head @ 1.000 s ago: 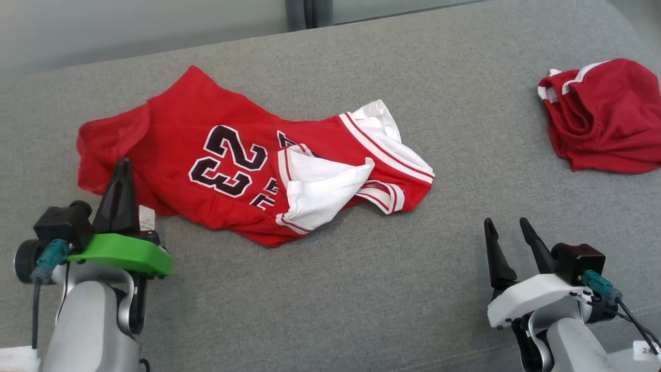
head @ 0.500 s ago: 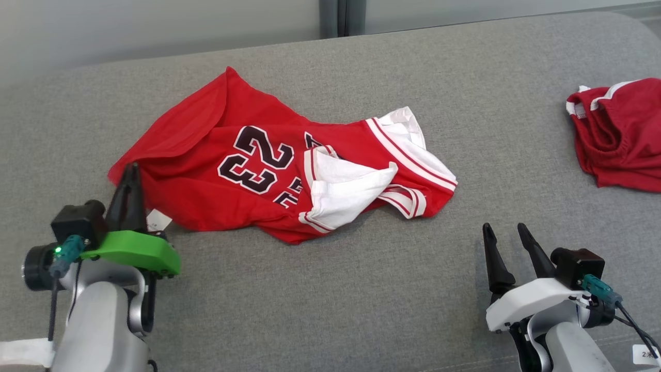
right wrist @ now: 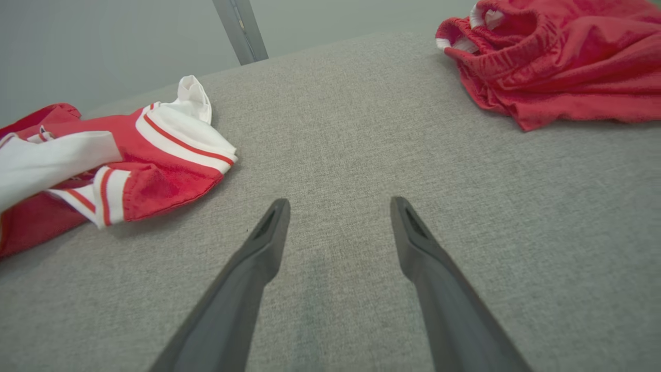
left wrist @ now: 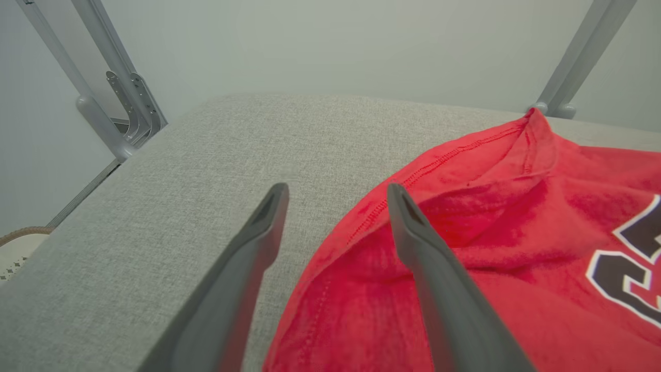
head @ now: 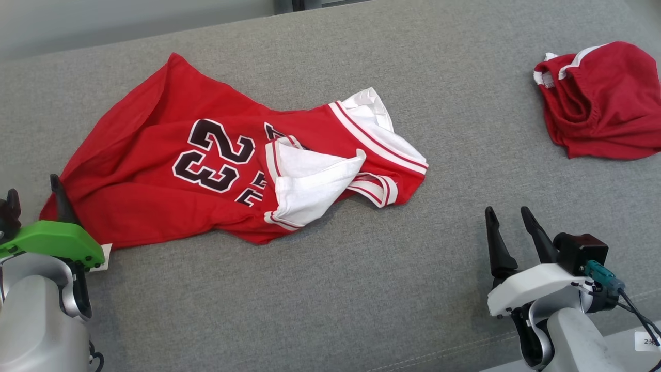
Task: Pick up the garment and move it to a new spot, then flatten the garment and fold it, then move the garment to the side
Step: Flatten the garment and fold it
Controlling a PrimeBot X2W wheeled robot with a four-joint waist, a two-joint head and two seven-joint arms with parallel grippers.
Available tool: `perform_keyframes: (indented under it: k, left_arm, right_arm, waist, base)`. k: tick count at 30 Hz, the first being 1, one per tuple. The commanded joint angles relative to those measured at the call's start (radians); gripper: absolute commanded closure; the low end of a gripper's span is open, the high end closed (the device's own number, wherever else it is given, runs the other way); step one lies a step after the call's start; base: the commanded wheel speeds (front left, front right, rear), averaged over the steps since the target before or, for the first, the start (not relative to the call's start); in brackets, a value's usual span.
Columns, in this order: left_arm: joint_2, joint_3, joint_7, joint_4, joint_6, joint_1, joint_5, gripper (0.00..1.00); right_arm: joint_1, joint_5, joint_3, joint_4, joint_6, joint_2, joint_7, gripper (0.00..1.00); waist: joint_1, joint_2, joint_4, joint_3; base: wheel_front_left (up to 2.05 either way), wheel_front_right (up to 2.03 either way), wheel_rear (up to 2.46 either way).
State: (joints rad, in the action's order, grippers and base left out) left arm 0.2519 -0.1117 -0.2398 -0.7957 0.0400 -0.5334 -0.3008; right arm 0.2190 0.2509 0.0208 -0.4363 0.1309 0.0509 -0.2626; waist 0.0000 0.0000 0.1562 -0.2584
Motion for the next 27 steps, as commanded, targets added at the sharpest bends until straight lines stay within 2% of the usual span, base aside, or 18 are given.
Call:
perform_keyframes:
  k: [1,6,12,22,27]
  left_arm:
    - [0.003,-0.004,-0.012,-0.013,-0.004,-0.003,-0.002,0.00]
    - [-0.019,-0.005,-0.026,-0.013,-0.031,0.034,0.001,0.00]
    - [-0.062,-0.041,-0.025,0.092,-0.048,0.120,0.016,0.00]
    - [-0.103,-0.095,-0.025,0.165,-0.106,0.186,0.031,0.00]
    - [-0.108,-0.109,-0.025,0.147,-0.131,0.185,0.038,0.00]
  right_arm:
    - [-0.006,-0.006,-0.007,0.006,0.000,0.001,-0.003,0.00]
    - [-0.003,-0.001,-0.016,0.016,0.000,0.001,-0.003,0.00]
    - [0.004,0.014,0.000,0.024,0.000,0.002,-0.003,0.00]
    - [-0.005,0.004,0.000,0.020,0.000,0.002,-0.003,0.00]
    - [0.001,-0.001,0.005,0.017,0.000,0.002,-0.003,0.00]
  waist:
    - [0.0000,0.0000,0.002,-0.007]
    - [0.0000,0.0000,-0.032,-0.018]
    - [0.0000,0.0000,-0.069,-0.028]
    - [0.0000,0.0000,-0.085,-0.026]
    - [0.0000,0.0000,-0.076,-0.022]
  base:
    - [0.00,0.00,0.00]
    - [0.00,0.00,0.00]
    - [0.00,0.00,0.00]
    - [0.00,0.00,0.00]
    - [0.00,0.00,0.00]
